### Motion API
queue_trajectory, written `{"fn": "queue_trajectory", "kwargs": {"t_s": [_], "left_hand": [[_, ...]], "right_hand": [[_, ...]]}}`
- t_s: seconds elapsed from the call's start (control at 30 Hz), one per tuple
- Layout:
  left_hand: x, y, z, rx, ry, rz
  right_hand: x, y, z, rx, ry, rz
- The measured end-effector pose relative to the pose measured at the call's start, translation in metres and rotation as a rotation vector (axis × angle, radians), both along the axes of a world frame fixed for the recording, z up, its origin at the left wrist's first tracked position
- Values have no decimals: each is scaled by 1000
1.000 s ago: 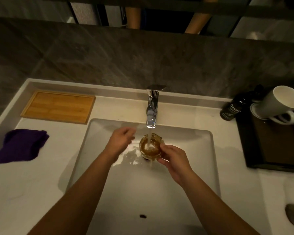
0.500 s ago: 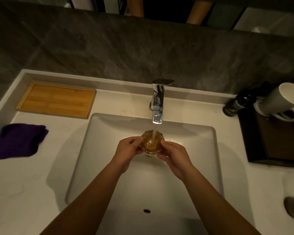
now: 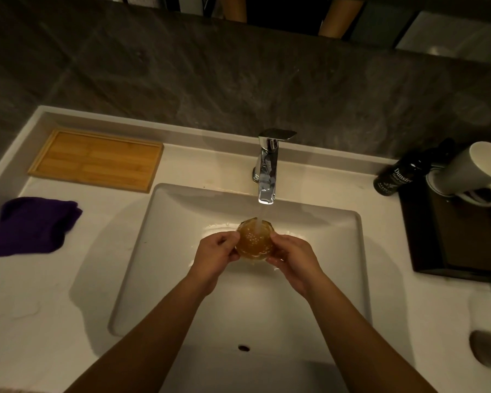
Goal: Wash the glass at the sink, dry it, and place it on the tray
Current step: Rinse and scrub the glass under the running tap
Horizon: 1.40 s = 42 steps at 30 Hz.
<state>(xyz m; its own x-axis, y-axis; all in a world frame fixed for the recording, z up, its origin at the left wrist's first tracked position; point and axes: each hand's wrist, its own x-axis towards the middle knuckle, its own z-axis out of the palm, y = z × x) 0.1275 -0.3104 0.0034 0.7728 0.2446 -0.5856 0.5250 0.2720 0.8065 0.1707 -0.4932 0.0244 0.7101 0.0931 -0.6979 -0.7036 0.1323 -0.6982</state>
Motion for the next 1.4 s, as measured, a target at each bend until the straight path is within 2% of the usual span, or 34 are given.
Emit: {"fn": "queue_trajectory", "kwargs": {"t_s": [0.17, 0.47, 0.8, 0.87, 0.97, 1.03, 1.1, 1.17, 1.27, 1.33, 1.4], "left_hand": [[1, 0, 1, 0, 9, 33], [14, -8, 12, -53, 79, -77], [29, -16, 24, -209, 169, -29], [33, -19, 23, -260, 173, 42], [43, -24, 21, -306, 248, 130], [48, -26, 20, -382, 317, 144], [49, -26, 18, -433, 364, 74], [47, -27, 16, -407, 357, -19], [44, -31, 7, -138, 230, -95], [44, -32, 4, 10, 123, -63], [42, -32, 3, 49, 60, 32]], "right_hand": [[-3, 7, 3, -2, 25, 5], [3, 13, 3, 10, 51, 20], [12, 26, 8, 24, 95, 8], [14, 25, 5, -50, 62, 72], [12, 28, -7, -274, -58, 203], [9, 30, -9, -283, -131, 201], [10, 33, -11, -284, -187, 132], [16, 36, -12, -320, -165, 45], [27, 41, -16, -333, -20, 41], [31, 44, -19, -336, 56, 119], [31, 47, -19, -384, 36, 161]]}}
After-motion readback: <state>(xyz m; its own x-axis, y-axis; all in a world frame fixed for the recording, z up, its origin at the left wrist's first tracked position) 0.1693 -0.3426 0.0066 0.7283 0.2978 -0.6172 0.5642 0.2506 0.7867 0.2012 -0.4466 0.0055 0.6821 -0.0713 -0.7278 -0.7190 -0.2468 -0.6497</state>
